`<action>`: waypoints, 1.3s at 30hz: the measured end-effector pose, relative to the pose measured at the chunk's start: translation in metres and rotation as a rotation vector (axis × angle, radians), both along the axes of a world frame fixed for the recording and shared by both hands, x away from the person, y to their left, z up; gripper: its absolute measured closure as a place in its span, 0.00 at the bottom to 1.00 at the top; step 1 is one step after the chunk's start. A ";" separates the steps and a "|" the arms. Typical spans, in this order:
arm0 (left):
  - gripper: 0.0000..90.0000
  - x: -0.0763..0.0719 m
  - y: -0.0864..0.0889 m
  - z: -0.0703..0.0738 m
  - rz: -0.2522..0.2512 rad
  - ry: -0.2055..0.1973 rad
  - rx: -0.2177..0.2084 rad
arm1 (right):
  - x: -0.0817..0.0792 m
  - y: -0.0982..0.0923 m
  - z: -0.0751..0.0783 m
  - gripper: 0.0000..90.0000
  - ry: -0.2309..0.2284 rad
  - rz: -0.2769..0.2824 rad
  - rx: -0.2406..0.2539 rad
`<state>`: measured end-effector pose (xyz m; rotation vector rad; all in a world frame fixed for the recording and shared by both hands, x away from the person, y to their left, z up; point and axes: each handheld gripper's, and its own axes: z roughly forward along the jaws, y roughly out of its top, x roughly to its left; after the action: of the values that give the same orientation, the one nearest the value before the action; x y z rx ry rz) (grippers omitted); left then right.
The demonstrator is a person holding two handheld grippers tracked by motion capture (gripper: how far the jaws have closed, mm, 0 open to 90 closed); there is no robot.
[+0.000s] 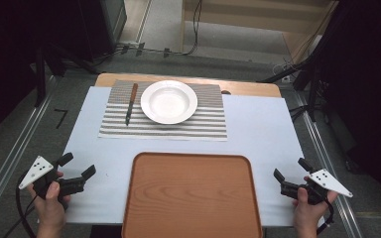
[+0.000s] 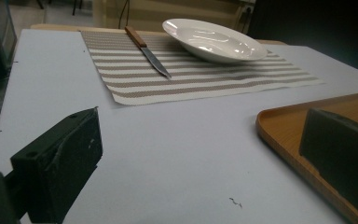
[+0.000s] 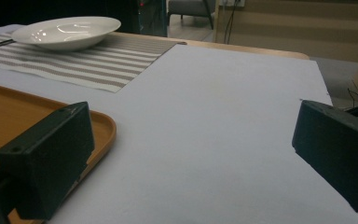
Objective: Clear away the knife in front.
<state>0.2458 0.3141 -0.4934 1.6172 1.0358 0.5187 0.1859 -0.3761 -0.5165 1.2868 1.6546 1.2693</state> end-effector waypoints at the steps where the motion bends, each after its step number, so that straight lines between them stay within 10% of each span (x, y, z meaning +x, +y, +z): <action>1: 0.00 0.000 -0.001 0.000 0.003 0.001 0.008 | 0.000 0.001 0.000 0.00 0.001 0.002 0.003; 5: 0.00 0.000 -0.007 0.004 0.013 0.000 0.078 | -0.001 0.001 0.001 0.00 -0.004 0.003 -0.001; 39: 0.00 0.056 -0.055 0.061 -0.036 -0.040 0.092 | -0.004 0.004 0.001 0.00 -0.026 0.035 -0.025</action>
<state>0.3015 0.2593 -0.4323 1.6966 0.9637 0.5792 0.1815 -0.3718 -0.5158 1.2270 1.6761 1.2765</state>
